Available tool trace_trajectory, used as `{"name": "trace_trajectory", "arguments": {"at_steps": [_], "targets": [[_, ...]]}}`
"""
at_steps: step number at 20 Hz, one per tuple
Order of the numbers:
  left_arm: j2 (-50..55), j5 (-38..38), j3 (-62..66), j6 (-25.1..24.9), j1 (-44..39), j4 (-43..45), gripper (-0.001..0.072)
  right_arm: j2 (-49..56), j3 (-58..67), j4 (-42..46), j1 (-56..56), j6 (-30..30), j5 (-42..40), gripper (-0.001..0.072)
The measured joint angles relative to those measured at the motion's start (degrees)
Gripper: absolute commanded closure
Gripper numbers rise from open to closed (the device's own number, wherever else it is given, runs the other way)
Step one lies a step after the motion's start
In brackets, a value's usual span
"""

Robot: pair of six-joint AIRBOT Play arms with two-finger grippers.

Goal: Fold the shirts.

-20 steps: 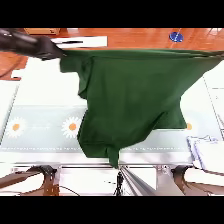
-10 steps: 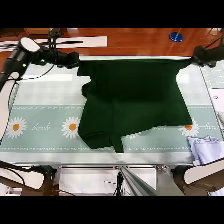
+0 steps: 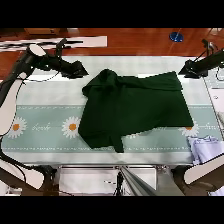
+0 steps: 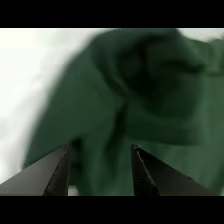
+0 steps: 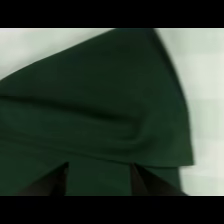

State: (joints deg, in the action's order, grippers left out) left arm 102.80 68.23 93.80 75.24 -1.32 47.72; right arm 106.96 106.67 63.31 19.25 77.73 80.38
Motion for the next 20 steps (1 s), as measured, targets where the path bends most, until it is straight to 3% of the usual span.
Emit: {"name": "trace_trajectory", "arguments": {"at_steps": [5, 8, 9, 10, 11, 12, 16, 20], "targets": [[-4.24, 14.58, 1.49, -0.9, 9.64, -0.63, 0.0236, -8.28, -0.52, 2.8, 4.76, -1.29, 6.88, 0.0228], [-11.15, 19.28, -7.56, -3.19, 15.21, -1.09, 0.0236, -14.1, -6.01, 6.8, 10.6, -1.31, 9.79, 0.0218], [-14.01, 19.19, -12.48, -4.31, 16.57, -0.9, 0.0236, -16.04, -9.07, 7.02, 12.74, -1.49, 10.1, 0.0218], [-17.22, 18.23, -18.45, -5.62, 17.84, -0.66, 0.0186, -18.1, -12.83, 7.32, 15.19, -1.7, 10.34, 0.0201], [-20.13, 16.81, -24.44, -7.08, 18.8, -0.66, 0.0089, -20.11, -16.55, 6.93, 17.46, -2.03, 10.23, 0.0161], [-22.6, 16.15, -30.42, -8.76, 19.37, -0.92, 0.0072, -22.01, -20.59, 6.32, 19.67, -2.62, 9.75, 0.0161], [-27.74, 13.49, -49.83, -14.03, 20.48, -1.27, 0.0072, -27.58, -32.83, 2.84, 25.22, -4.22, 7.06, 0.0172], [-27.71, 9.62, -57.9, -16.13, 18.4, -1.68, 0.0073, -29.31, -37.75, 1.49, 26.82, -4.72, 5.42, 0.0172]]}}
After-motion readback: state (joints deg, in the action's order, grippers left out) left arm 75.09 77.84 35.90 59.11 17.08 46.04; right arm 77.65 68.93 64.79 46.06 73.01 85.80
